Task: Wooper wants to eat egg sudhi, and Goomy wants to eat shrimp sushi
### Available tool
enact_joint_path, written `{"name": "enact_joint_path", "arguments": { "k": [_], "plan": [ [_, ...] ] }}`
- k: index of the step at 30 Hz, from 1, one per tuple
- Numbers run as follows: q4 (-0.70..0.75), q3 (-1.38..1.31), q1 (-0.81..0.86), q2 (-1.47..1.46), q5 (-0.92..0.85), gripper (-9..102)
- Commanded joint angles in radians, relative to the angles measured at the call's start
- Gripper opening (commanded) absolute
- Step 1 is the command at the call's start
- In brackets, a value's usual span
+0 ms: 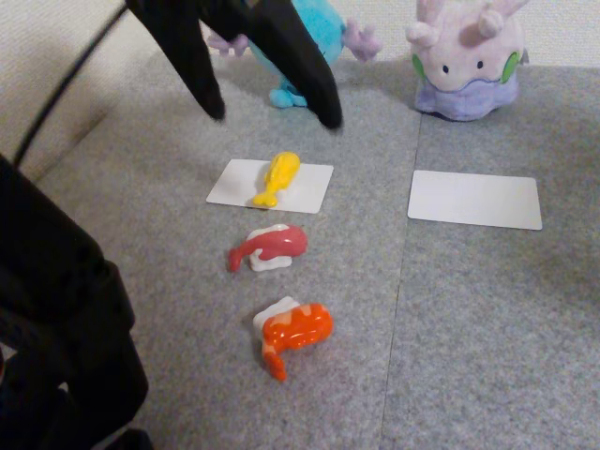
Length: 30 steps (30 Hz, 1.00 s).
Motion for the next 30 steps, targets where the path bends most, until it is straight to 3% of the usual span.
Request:
{"name": "enact_joint_path", "arguments": {
  "k": [1, 13, 22, 30],
  "plan": [
    [-0.048, 0.075, 0.021, 0.072, -0.028, 42],
    [-0.238, 0.385, 0.189, 0.242, -0.196, 42],
    [-0.448, 0.611, 0.189, 0.242, -0.259, 42],
    [-0.535, 0.701, 0.175, 0.242, -0.334, 42]
  ]
}}
